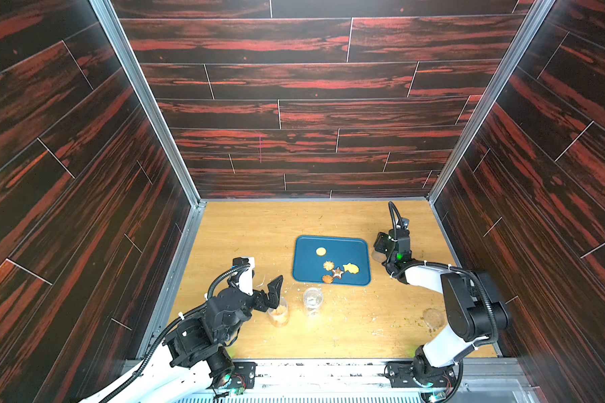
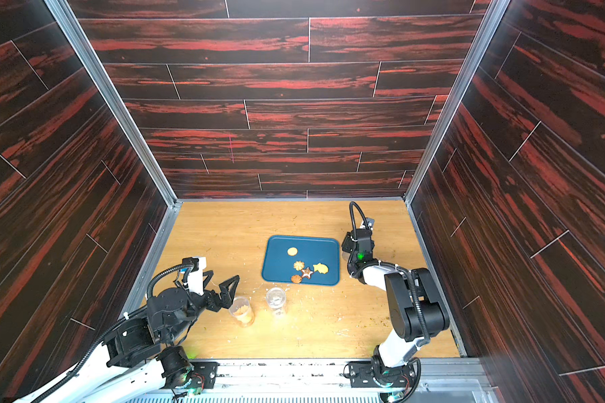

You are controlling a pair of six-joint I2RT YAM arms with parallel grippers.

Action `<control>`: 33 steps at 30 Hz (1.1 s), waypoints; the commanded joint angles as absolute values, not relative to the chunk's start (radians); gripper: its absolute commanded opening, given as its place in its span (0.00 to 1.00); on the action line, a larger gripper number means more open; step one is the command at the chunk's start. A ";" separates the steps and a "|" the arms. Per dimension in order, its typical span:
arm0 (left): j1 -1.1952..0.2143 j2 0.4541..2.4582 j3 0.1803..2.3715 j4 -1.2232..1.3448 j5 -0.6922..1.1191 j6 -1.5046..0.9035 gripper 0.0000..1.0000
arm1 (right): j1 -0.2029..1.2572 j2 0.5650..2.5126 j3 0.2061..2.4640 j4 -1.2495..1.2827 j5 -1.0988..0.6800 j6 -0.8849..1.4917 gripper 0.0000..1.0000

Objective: Pour the cookies out of the jar
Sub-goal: Place the jar at the center of the board.

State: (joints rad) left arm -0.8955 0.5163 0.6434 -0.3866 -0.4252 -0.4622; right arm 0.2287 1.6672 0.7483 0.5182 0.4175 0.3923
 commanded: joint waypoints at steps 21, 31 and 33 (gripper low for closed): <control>-0.882 0.506 0.642 -0.385 -0.406 -0.467 1.00 | 0.226 1.707 0.703 0.534 0.388 0.461 0.76; -0.882 0.476 0.643 -0.411 -0.416 -0.472 1.00 | 0.226 1.695 0.696 0.519 0.382 0.469 0.91; -0.882 0.476 0.643 -0.414 -0.416 -0.475 1.00 | 0.226 1.691 0.695 0.519 0.382 0.469 0.91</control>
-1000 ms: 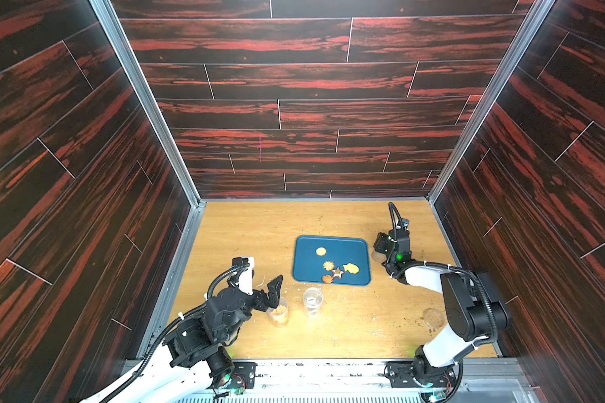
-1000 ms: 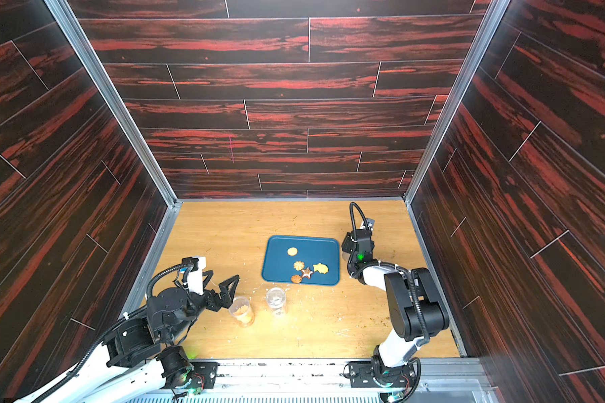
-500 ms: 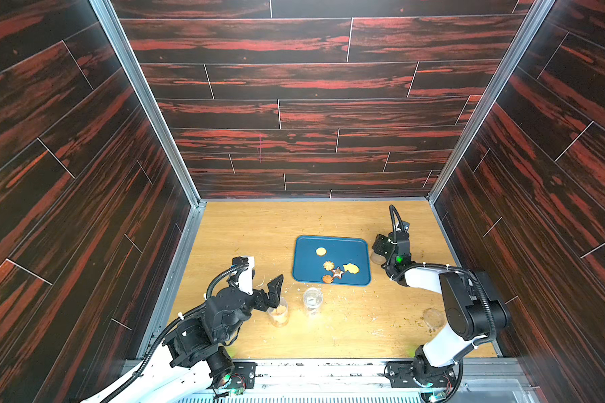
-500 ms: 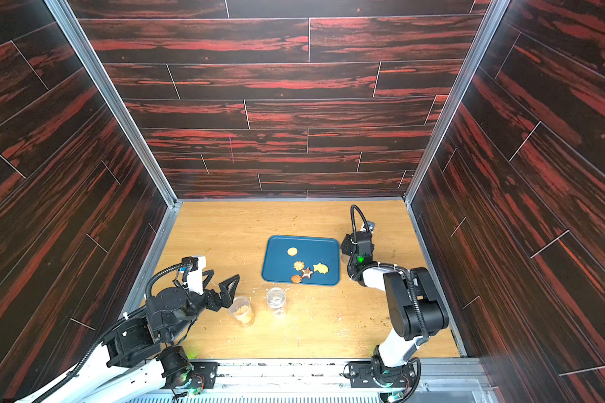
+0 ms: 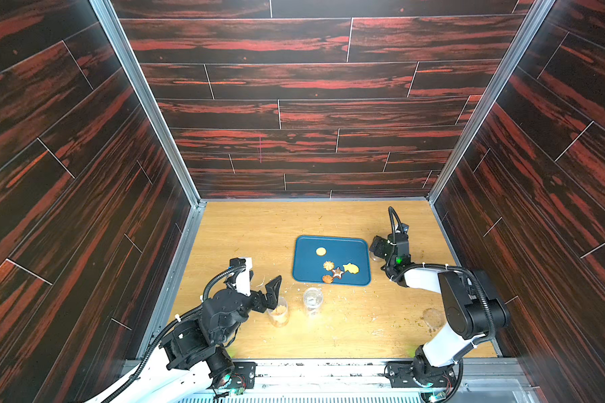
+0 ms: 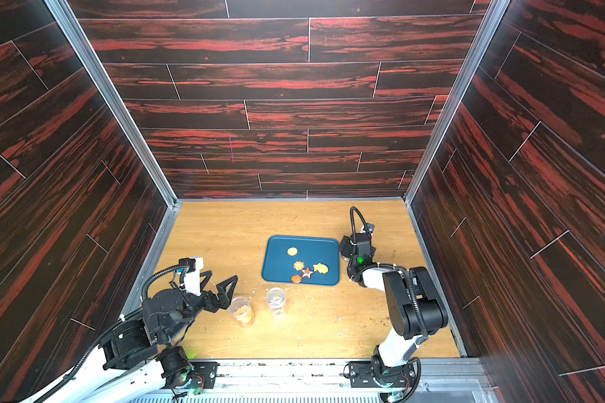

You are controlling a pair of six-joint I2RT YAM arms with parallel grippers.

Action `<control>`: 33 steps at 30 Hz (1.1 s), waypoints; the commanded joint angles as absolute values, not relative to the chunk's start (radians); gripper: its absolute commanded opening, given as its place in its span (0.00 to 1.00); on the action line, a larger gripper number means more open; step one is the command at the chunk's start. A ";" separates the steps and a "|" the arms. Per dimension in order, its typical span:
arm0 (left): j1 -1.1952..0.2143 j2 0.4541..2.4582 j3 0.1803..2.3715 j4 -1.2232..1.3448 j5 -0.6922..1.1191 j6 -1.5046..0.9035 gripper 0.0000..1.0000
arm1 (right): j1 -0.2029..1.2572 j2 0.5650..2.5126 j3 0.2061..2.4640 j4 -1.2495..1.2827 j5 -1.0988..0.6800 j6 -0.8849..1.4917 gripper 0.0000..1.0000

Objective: Pour the cookies out of the jar
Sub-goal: Place the jar at the center of the board.

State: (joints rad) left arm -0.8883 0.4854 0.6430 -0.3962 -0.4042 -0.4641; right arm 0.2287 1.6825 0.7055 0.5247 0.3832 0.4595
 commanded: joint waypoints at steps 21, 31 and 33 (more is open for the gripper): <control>-0.882 0.453 0.636 -0.410 -0.422 -0.482 1.00 | 0.237 1.639 0.753 0.447 0.370 0.448 0.99; -0.883 0.440 0.617 -0.366 -0.421 -0.483 1.00 | 0.263 1.558 0.823 0.314 0.390 0.395 0.99; -0.882 0.442 0.617 -0.359 -0.418 -0.482 1.00 | 0.264 1.544 0.831 0.296 0.393 0.391 0.99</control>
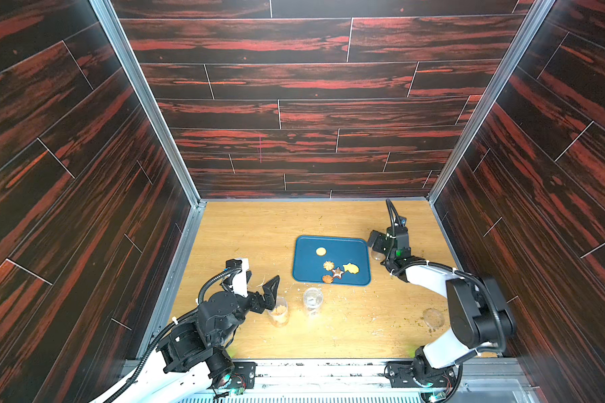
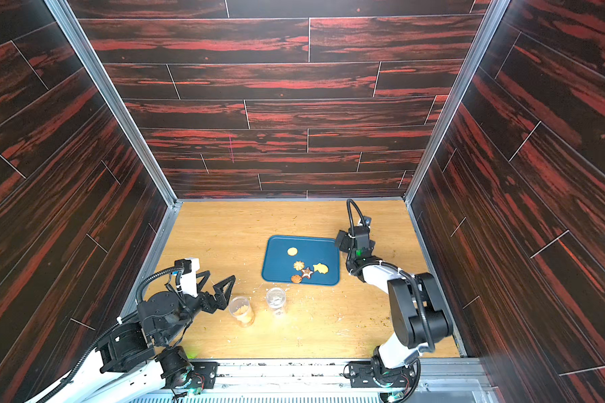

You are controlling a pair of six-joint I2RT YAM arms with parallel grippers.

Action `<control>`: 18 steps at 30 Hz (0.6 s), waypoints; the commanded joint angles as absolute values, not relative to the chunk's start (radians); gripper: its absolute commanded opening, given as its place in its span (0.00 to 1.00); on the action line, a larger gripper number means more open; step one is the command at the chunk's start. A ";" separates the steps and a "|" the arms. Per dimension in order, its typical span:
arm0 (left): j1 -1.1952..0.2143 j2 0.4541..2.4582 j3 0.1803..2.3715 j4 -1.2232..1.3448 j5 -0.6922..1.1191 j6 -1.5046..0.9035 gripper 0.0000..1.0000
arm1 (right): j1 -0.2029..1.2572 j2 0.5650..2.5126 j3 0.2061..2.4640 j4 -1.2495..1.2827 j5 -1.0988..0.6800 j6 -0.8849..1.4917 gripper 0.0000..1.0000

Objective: Pour the cookies out of the jar
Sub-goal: Place the jar at the center of the board.

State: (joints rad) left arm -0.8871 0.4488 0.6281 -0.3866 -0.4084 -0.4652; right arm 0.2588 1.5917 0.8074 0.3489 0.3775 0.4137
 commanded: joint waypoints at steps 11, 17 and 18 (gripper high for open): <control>-0.882 0.427 0.630 -0.353 -0.430 -0.452 1.00 | 0.267 1.391 0.875 0.130 0.403 0.417 0.99; -0.882 0.455 0.648 -0.307 -0.422 -0.405 1.00 | 0.272 1.267 0.943 -0.008 0.400 0.406 0.99; -0.882 0.462 0.650 -0.300 -0.420 -0.397 1.00 | 0.272 1.245 0.964 -0.032 0.399 0.401 0.99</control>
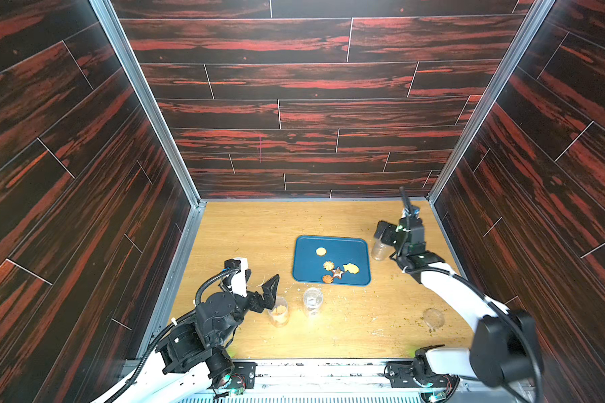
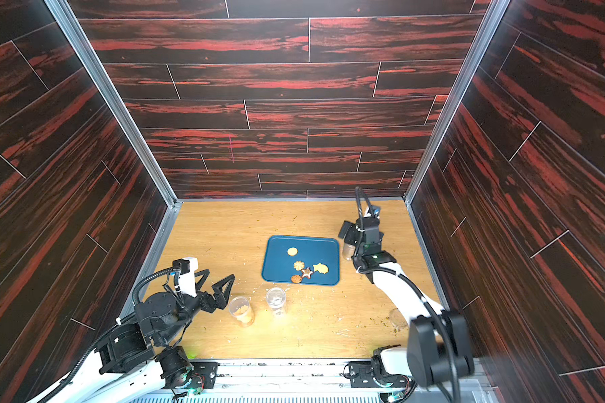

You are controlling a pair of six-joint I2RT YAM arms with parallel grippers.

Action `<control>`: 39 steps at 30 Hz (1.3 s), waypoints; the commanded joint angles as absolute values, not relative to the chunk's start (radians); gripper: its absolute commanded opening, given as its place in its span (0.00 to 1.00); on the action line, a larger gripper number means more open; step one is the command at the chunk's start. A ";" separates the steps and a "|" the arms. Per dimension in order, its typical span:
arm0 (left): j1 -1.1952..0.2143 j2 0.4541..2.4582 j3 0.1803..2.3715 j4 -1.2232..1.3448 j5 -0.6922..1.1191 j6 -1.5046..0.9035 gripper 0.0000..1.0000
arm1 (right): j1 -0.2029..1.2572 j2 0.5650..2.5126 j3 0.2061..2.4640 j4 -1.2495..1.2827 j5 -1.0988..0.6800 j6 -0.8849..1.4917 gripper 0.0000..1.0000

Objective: Pour the cookies out of the jar
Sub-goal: Place the jar at the center of the board.

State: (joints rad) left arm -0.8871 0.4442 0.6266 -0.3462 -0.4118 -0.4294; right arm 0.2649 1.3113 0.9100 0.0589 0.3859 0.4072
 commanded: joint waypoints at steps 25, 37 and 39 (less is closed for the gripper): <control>-0.877 0.714 0.851 -0.380 -0.415 -0.468 1.00 | 0.193 0.988 1.177 -0.405 0.395 0.444 0.99; -0.791 0.940 0.963 -0.373 -0.238 -0.564 1.00 | 0.038 1.011 1.339 -0.658 0.223 0.483 0.99; -0.769 0.959 0.969 -0.385 -0.204 -0.598 1.00 | 0.002 1.024 1.355 -0.696 0.184 0.503 0.99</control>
State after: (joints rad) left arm -0.7895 0.9501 0.9363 -0.3603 -0.2646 -0.5358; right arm 0.0372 1.0096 1.3258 -0.6003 0.2577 0.4679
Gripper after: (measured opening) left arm 0.997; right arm 0.987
